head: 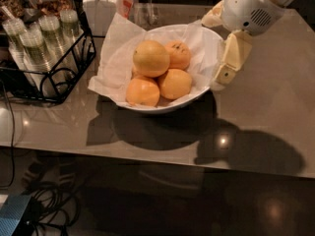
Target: Pick orange from white bowl
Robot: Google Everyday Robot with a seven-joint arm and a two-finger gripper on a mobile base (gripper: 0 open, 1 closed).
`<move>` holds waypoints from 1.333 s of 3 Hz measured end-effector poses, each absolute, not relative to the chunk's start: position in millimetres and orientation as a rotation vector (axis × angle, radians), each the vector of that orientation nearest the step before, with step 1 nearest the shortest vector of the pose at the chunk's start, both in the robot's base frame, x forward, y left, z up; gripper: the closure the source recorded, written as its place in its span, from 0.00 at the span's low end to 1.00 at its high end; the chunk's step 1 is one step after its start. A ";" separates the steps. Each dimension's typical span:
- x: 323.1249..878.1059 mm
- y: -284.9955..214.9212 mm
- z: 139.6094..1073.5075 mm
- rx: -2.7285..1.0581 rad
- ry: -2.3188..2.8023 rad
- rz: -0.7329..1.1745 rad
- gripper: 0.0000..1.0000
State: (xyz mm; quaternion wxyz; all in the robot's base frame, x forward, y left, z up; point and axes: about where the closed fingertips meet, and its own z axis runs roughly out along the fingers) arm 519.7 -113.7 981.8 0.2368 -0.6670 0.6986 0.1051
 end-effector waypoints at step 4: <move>575.6 -43.9 950.9 -1.912 1.791 0.520 0.00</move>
Offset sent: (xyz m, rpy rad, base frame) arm 0.0493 0.0507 -0.0356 0.1017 0.1101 0.1164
